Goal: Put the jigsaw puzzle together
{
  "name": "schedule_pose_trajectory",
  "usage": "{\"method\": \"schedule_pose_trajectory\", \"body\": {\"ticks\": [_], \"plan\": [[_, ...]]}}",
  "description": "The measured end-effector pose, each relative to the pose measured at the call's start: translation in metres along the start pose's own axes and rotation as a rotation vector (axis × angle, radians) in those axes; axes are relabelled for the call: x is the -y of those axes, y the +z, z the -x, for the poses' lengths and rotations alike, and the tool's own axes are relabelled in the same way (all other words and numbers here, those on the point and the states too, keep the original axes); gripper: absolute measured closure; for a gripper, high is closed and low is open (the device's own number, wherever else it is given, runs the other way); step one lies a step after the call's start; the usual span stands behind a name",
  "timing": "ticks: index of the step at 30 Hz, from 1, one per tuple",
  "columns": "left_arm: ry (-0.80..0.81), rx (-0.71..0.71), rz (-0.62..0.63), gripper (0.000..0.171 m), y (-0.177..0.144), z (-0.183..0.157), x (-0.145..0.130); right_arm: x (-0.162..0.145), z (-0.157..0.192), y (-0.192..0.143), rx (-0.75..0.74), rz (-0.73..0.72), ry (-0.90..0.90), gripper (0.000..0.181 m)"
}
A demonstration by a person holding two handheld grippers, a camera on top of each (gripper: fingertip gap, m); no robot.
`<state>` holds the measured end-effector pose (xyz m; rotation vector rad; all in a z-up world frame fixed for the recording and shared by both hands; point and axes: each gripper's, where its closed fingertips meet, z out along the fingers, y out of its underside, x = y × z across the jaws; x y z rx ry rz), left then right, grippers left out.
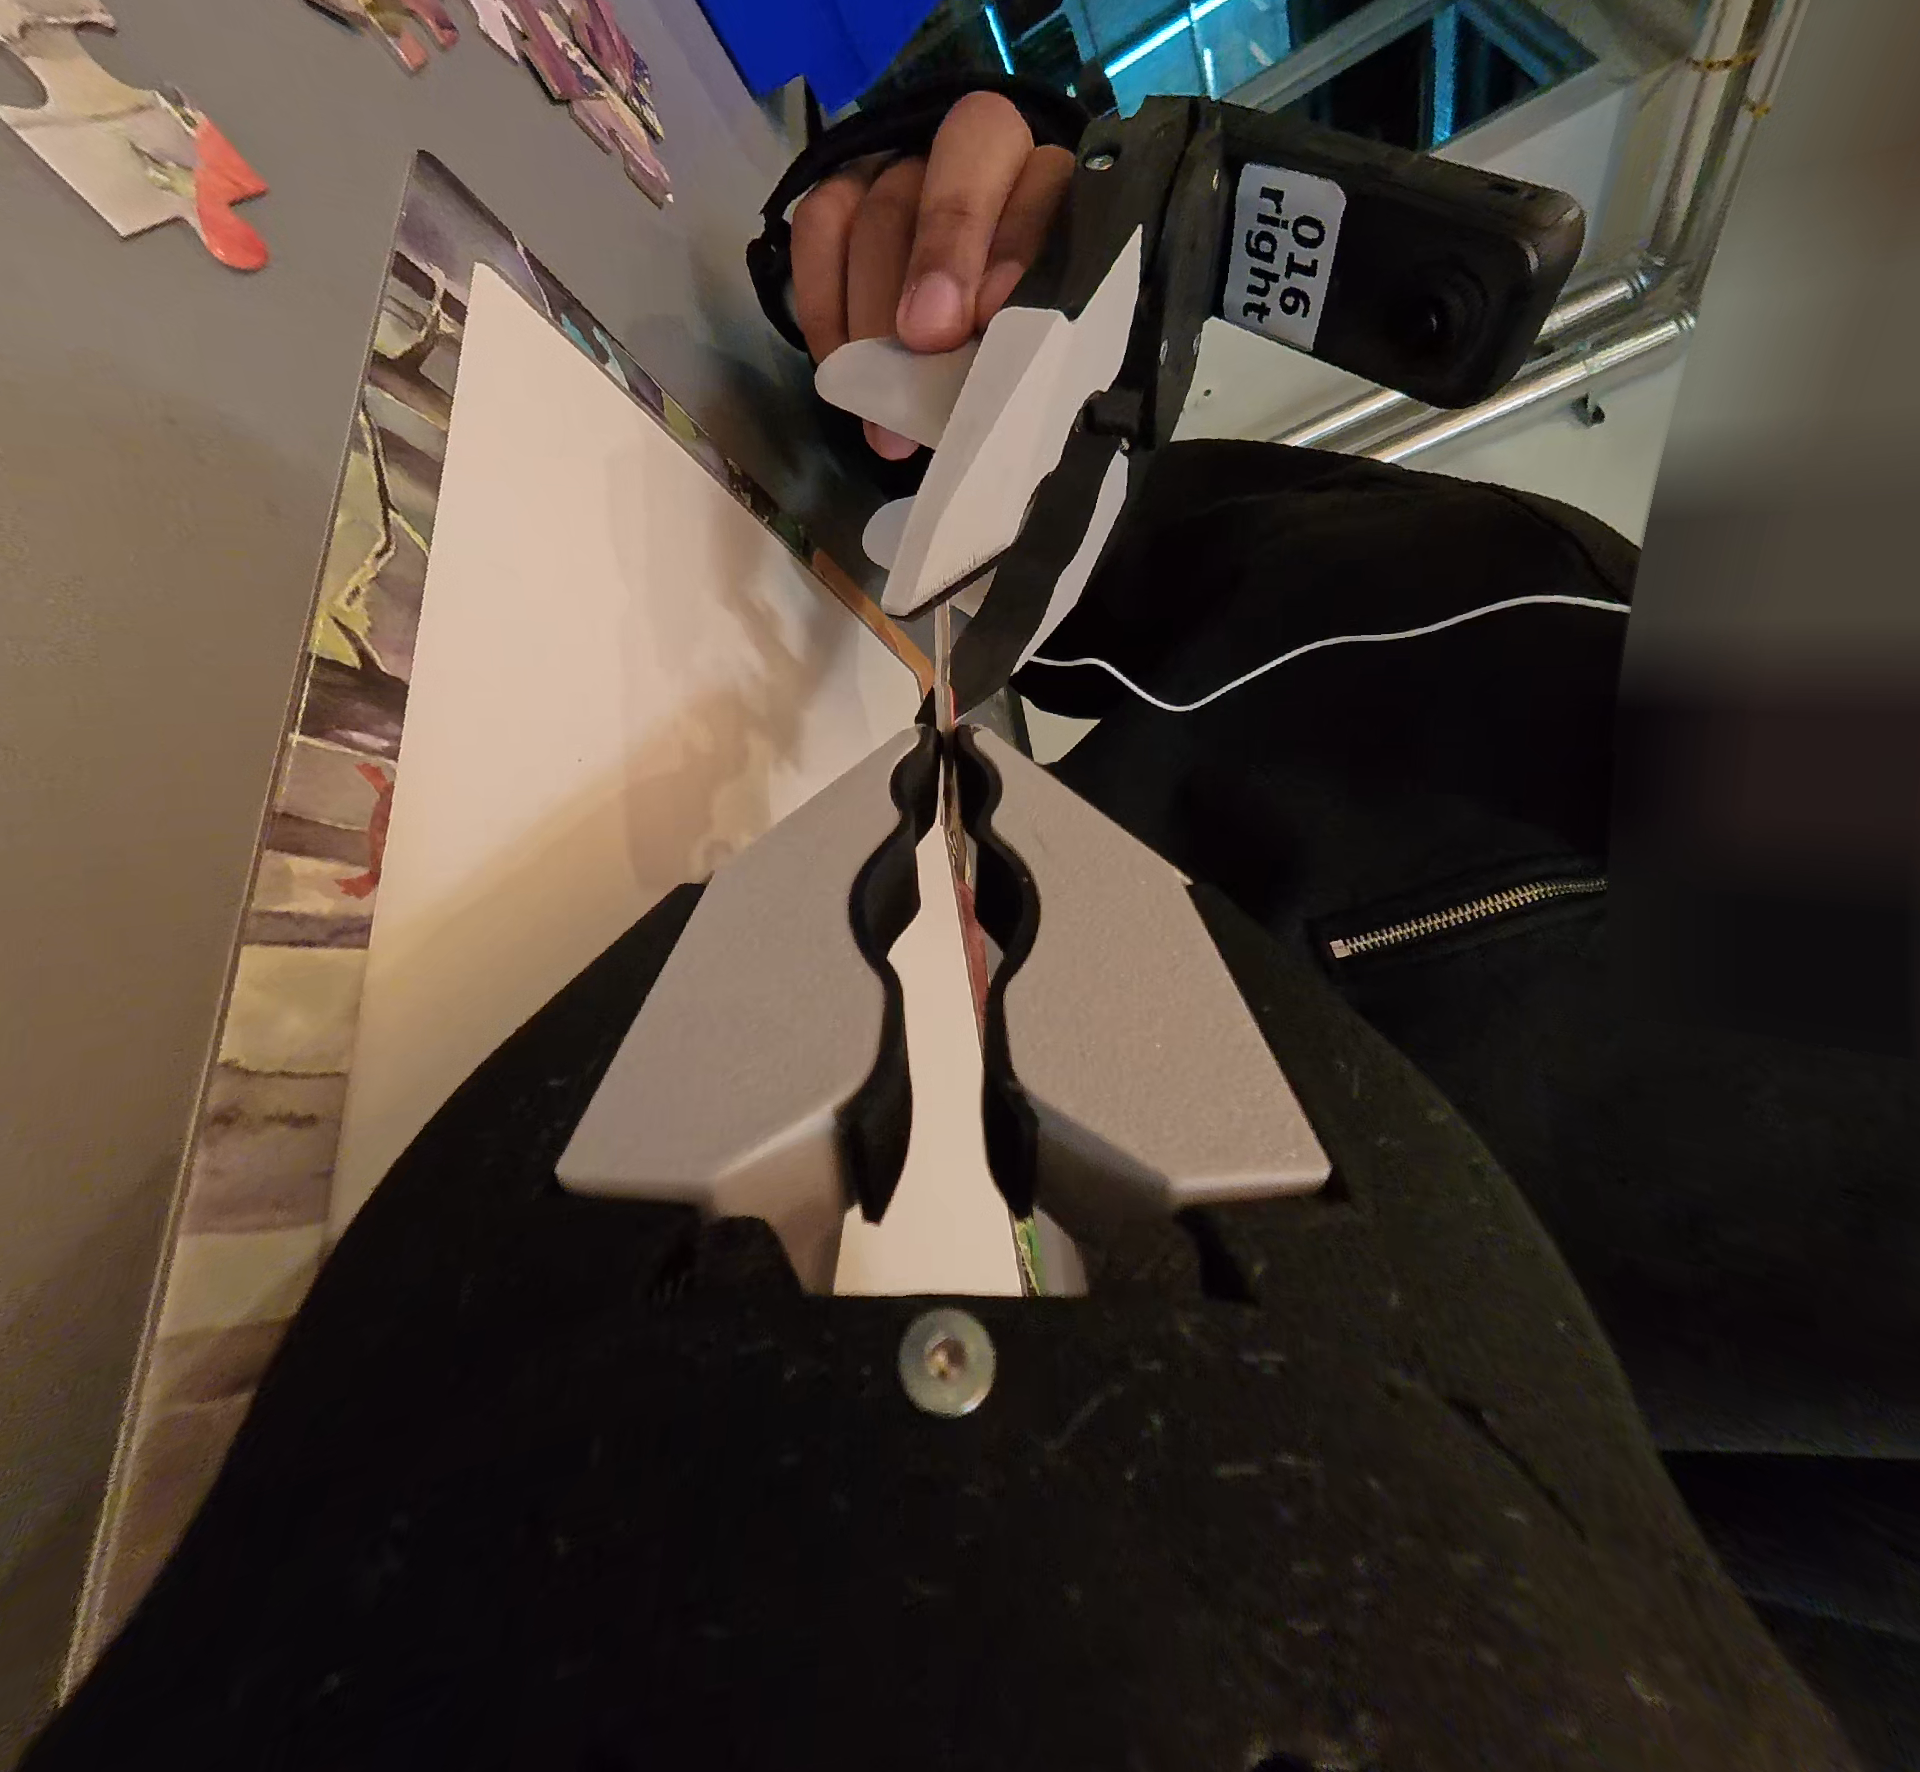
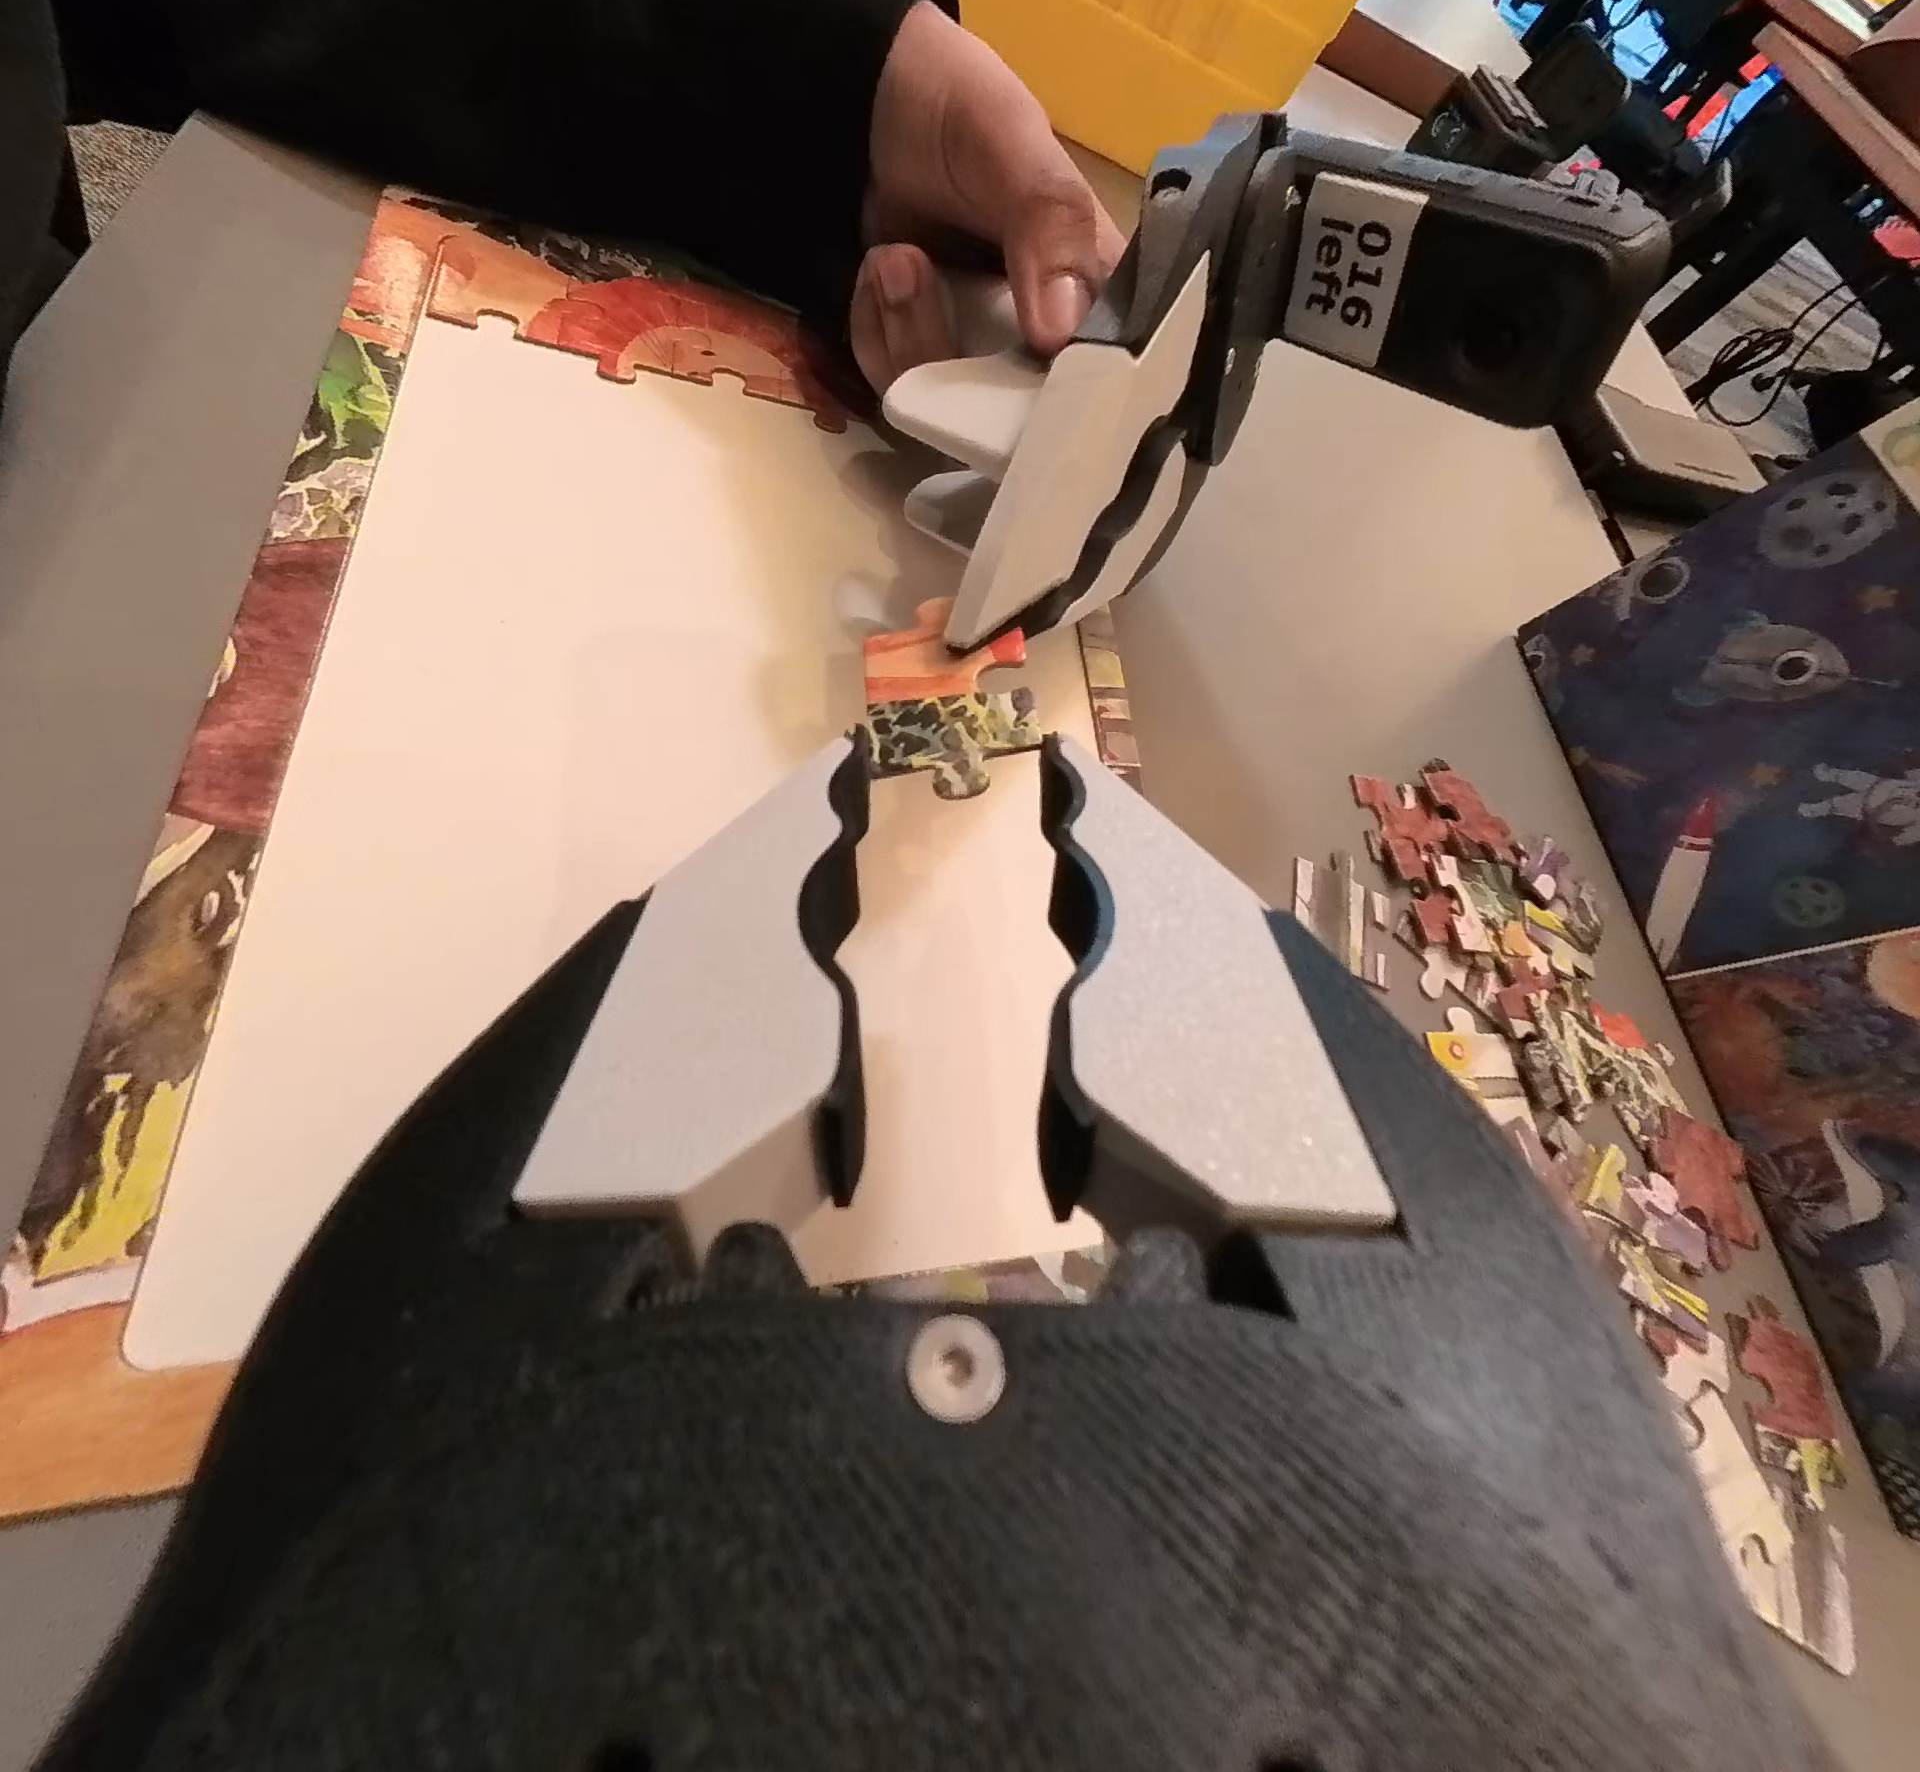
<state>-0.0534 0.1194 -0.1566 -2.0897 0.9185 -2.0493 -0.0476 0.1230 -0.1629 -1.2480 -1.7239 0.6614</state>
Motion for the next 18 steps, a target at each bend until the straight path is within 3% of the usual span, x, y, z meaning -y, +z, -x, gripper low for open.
{"method": "schedule_pose_trajectory", "body": {"ticks": [18], "plan": [[0.003,0.016,-0.015,0.169,-0.0022,0.0025,0.0027,-0.0032,-0.0031,0.0008,-0.012,0.015,0.007,0.150]]}}
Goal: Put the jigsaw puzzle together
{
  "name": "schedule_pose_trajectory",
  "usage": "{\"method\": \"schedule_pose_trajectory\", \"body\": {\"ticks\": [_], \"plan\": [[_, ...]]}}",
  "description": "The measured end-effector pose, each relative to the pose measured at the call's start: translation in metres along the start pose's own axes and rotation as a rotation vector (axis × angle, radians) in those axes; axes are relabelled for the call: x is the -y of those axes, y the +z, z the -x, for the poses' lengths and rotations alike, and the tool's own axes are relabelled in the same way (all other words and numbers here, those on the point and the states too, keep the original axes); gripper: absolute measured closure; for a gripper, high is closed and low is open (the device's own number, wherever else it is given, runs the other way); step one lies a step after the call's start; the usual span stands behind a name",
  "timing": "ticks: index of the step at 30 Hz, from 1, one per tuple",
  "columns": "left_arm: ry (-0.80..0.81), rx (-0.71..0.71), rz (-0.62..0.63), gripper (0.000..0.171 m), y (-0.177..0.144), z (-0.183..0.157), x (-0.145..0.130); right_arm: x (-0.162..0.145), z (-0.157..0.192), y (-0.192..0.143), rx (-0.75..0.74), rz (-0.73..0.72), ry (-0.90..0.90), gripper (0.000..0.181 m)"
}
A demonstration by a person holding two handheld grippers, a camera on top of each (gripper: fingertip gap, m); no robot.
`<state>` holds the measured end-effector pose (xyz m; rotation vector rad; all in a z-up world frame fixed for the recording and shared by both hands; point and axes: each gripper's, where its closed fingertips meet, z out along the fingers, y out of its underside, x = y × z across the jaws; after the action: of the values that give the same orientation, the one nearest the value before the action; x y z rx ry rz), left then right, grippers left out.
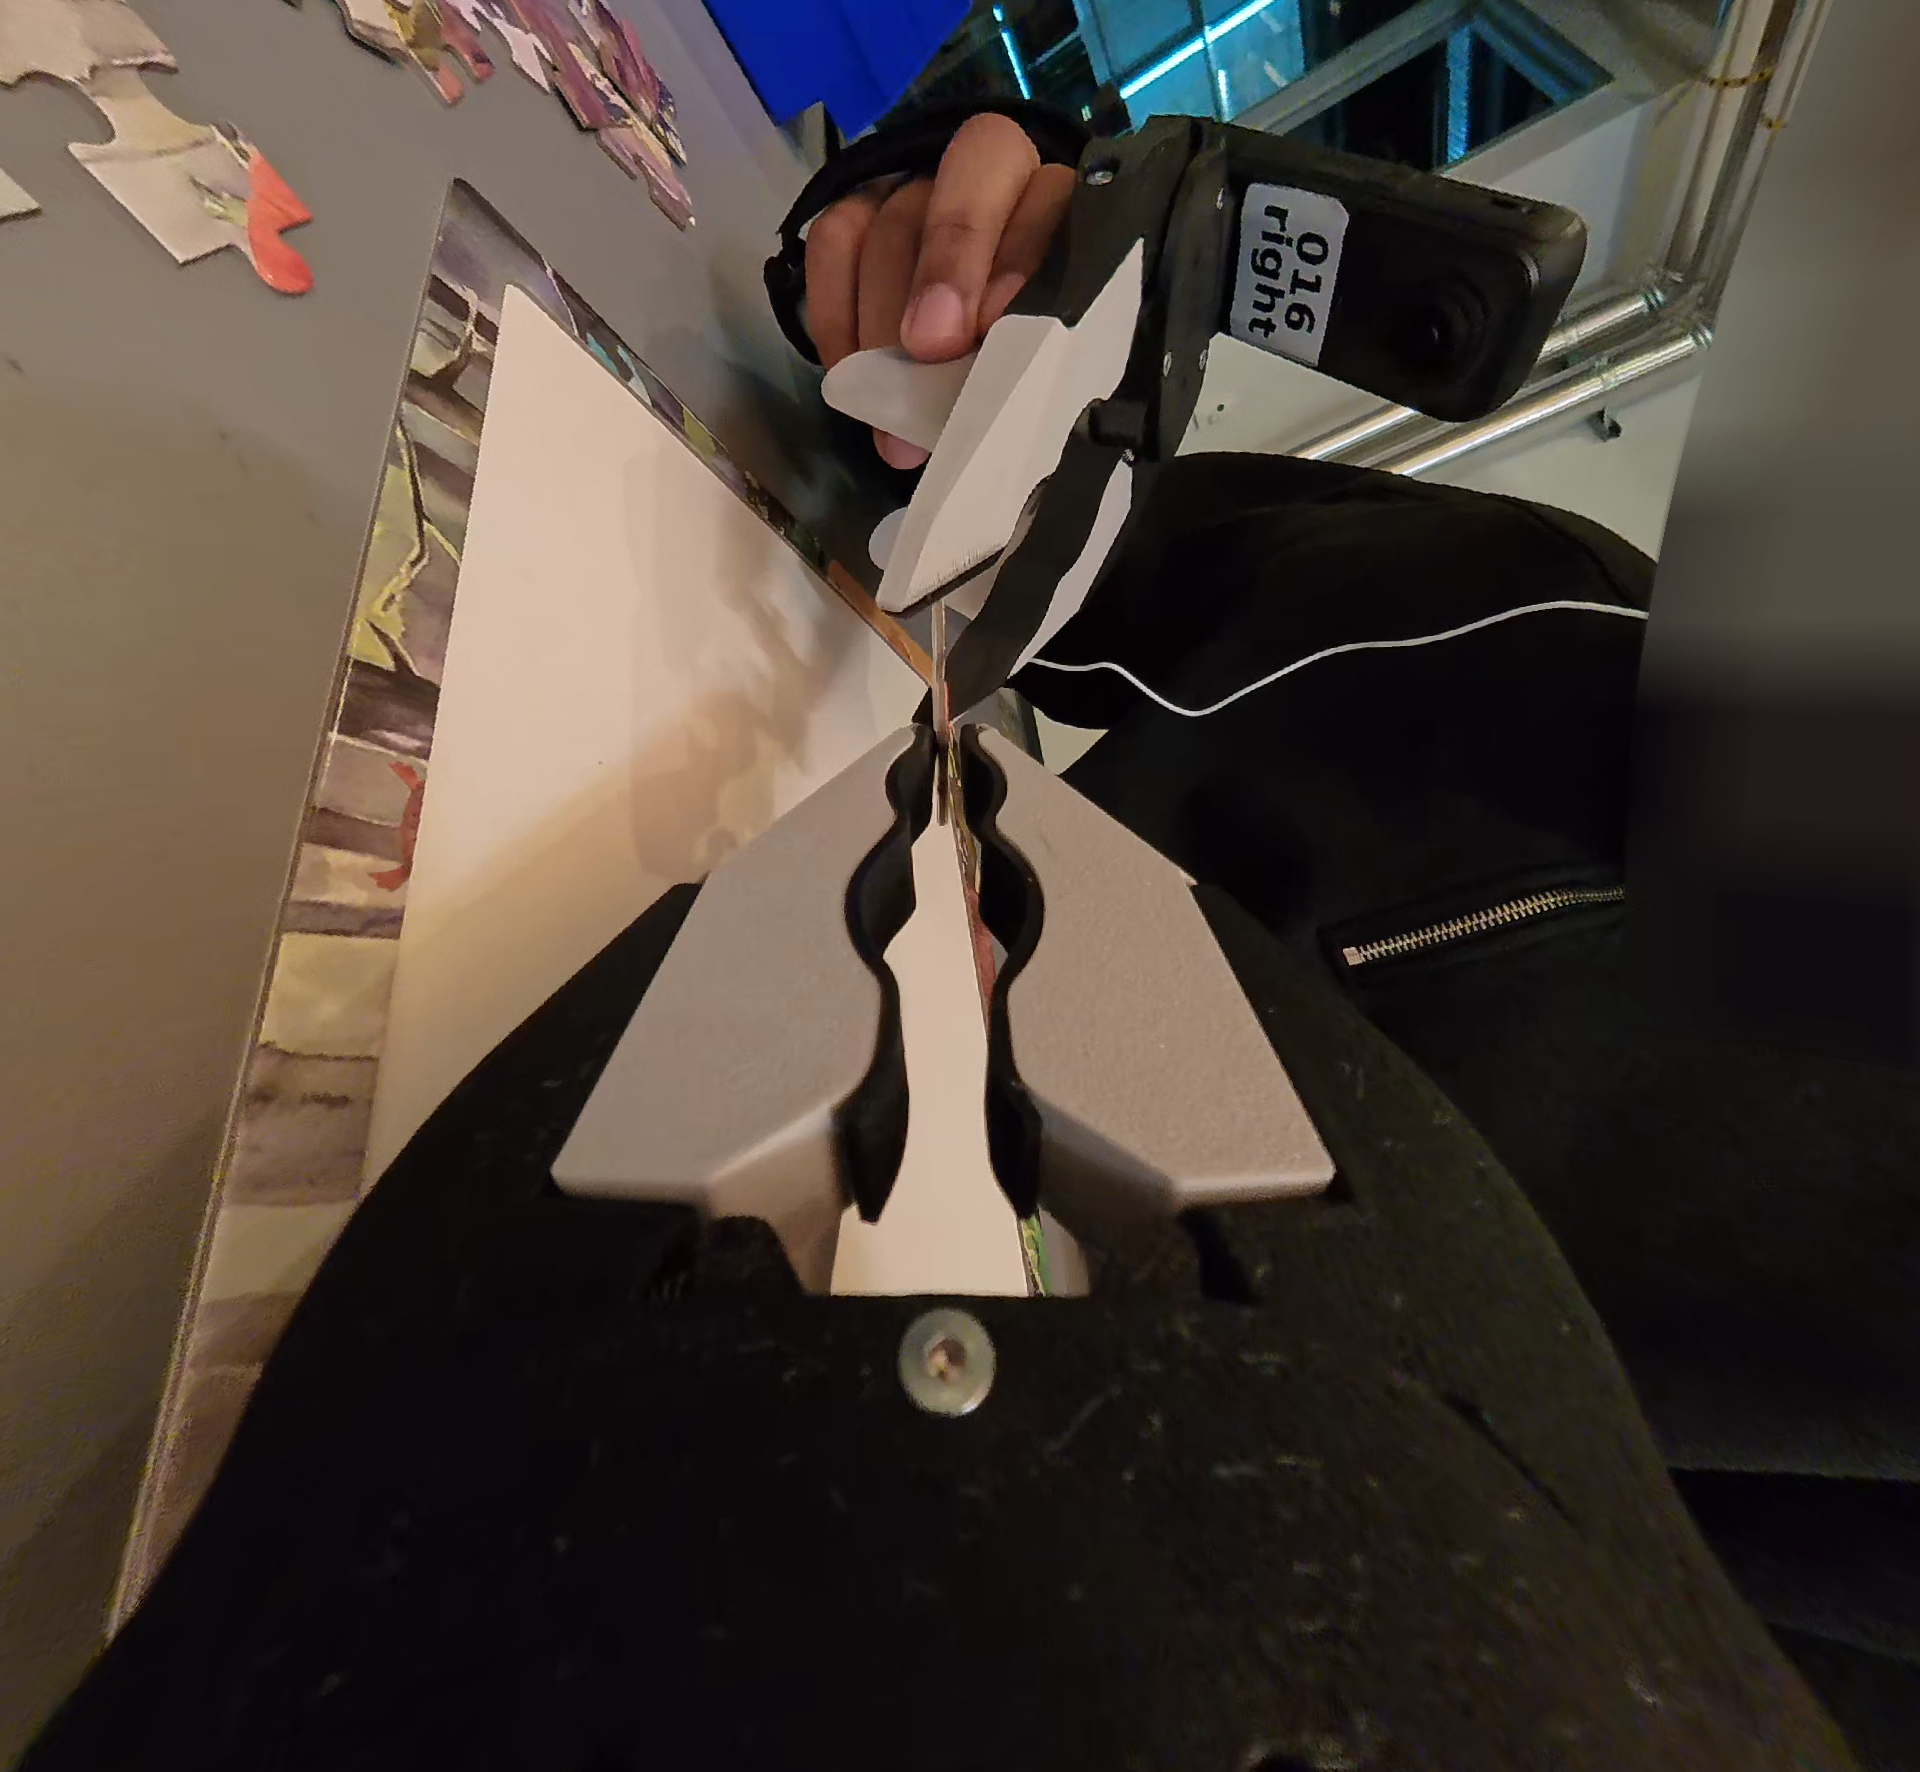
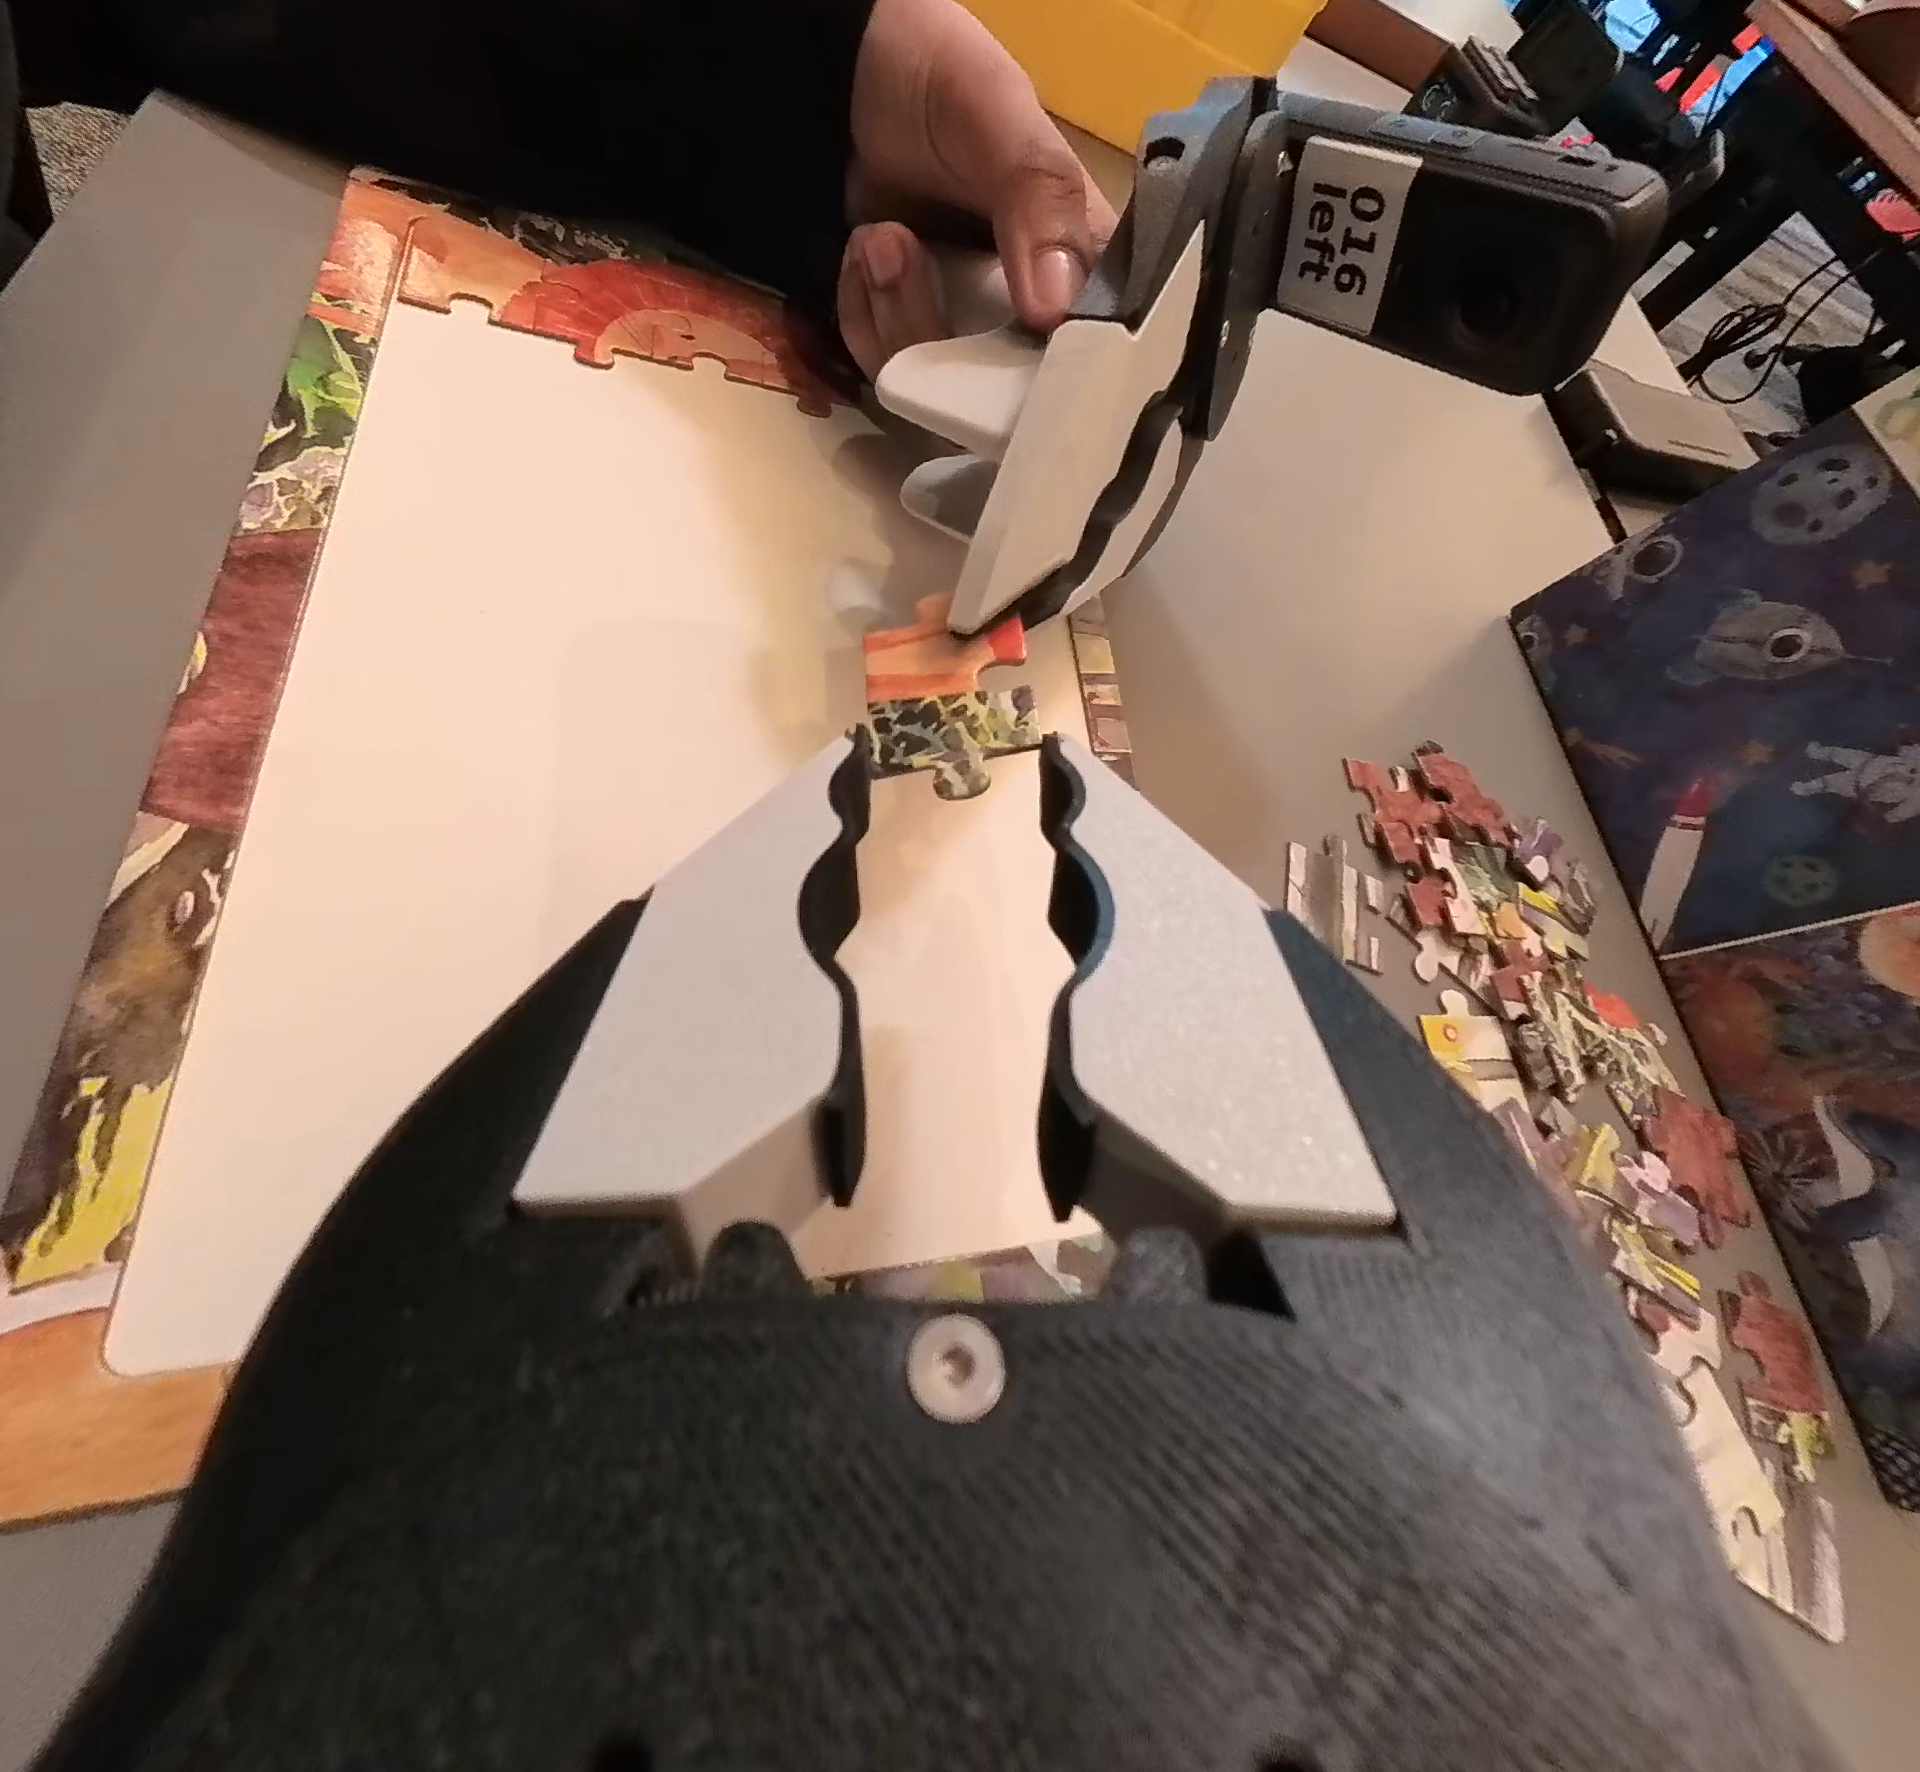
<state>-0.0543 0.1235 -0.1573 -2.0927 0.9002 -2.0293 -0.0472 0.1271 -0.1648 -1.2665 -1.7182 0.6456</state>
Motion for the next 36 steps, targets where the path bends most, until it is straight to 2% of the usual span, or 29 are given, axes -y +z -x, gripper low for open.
{"method": "schedule_pose_trajectory", "body": {"ticks": [8,19,24,26,29,32,36], "plan": [[0.002,0.013,-0.014,0.167,-0.003,0.002,0.002,-0.001,-0.001,0.000,-0.007,0.006,-0.003,0.151],[0.029,0.102,-0.043,0.166,-0.013,0.012,0.008,-0.002,-0.001,0.000,-0.008,0.012,-0.005,0.150],[0.050,0.160,-0.068,0.165,-0.023,0.016,0.012,-0.001,-0.002,0.000,-0.014,0.013,-0.004,0.151],[0.072,0.239,-0.070,0.164,-0.031,0.022,0.013,0.003,-0.004,0.003,-0.032,0.006,0.026,0.150],[0.142,0.406,-0.081,0.166,-0.050,0.036,0.016,0.028,0.002,0.017,-0.003,-0.055,0.172,0.151],[0.233,0.549,-0.150,0.170,-0.068,0.047,0.027,0.056,0.026,0.043,0.094,-0.097,0.302,0.151],[0.276,0.572,-0.220,0.171,-0.073,0.046,0.037,0.057,0.054,0.083,0.140,0.037,0.336,0.151]]}}
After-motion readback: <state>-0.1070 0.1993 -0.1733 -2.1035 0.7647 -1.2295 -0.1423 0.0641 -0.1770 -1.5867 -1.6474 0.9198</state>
